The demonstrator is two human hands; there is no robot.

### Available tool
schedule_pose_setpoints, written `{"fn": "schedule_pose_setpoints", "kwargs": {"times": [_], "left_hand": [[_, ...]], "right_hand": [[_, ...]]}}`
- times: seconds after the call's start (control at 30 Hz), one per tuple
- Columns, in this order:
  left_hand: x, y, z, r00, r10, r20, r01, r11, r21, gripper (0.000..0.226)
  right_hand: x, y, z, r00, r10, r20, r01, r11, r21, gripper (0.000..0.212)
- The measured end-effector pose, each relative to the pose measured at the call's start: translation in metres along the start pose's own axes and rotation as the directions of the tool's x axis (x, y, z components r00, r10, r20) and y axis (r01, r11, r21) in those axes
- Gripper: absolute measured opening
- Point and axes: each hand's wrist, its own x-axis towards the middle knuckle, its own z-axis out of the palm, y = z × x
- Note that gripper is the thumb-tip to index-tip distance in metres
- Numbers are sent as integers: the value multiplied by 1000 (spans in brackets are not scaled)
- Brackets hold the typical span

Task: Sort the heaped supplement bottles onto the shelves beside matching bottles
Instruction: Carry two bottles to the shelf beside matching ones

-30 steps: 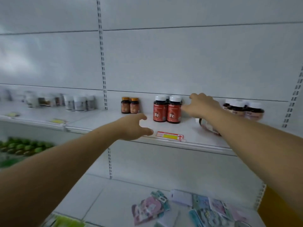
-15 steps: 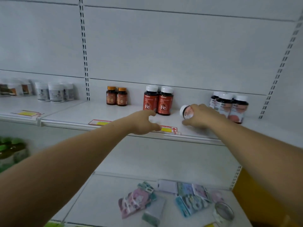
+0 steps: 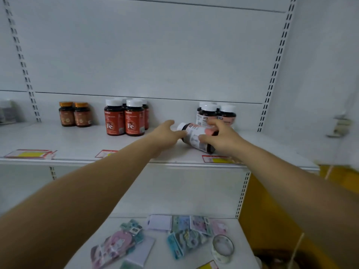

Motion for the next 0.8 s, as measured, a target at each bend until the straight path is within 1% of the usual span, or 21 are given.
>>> {"fn": "schedule_pose_setpoints", "kwargs": {"times": [0.07, 0.13, 0.17, 0.2, 0.23, 0.3, 0.33, 0.4, 0.43, 0.5, 0.57, 0.6, 0.67, 0.8], "left_hand": [[2, 5, 13, 1000, 18, 1, -18, 995, -97, 70], [1, 17, 23, 998, 59, 9, -55, 965, -255, 51], [0, 25, 27, 995, 96, -6, -94, 951, -294, 40], [0, 31, 31, 989, 144, -40, -149, 945, -289, 35], [1, 37, 34, 978, 195, -70, -207, 943, -261, 35], [2, 46, 40, 957, 281, -66, -289, 936, -202, 45], [2, 50, 43, 947, 319, -34, -320, 931, -176, 49], [2, 52, 46, 933, 358, 20, -355, 930, -100, 53], [1, 51, 46, 933, 356, 46, -353, 933, -66, 55], [1, 45, 46, 939, 326, 110, -324, 945, -42, 65], [0, 39, 51, 941, 303, 149, -303, 953, -25, 80], [1, 37, 55, 942, 302, 149, -304, 953, -10, 86], [4, 36, 64, 944, 300, 138, -302, 953, -7, 93], [16, 33, 73, 955, 276, 106, -276, 961, -12, 84]], "right_hand": [[-2, 10, -13, 1000, -9, 16, 8, 998, 62, 62], [-4, 15, -18, 999, -20, 42, 15, 993, 121, 56], [-5, 16, -19, 999, -24, 45, 17, 989, 147, 53], [-6, 18, -18, 999, -30, 43, 22, 984, 175, 50], [-7, 20, -18, 998, -30, 47, 20, 982, 189, 50], [-12, 24, -19, 996, -31, 82, 16, 983, 183, 58], [-15, 26, -23, 993, -29, 111, 14, 991, 137, 61], [-22, 32, -38, 990, 14, 141, -2, 997, -80, 67], [-24, 38, -47, 991, 52, 124, -25, 978, -208, 68], [-25, 51, -62, 986, 141, 93, -98, 925, -367, 70], [-27, 61, -65, 965, 237, 115, -160, 874, -459, 76], [-27, 65, -62, 956, 266, 126, -167, 842, -514, 78], [-29, 68, -56, 959, 264, 105, -151, 786, -599, 76], [-29, 71, -56, 970, 228, 84, -131, 783, -608, 74]]}}
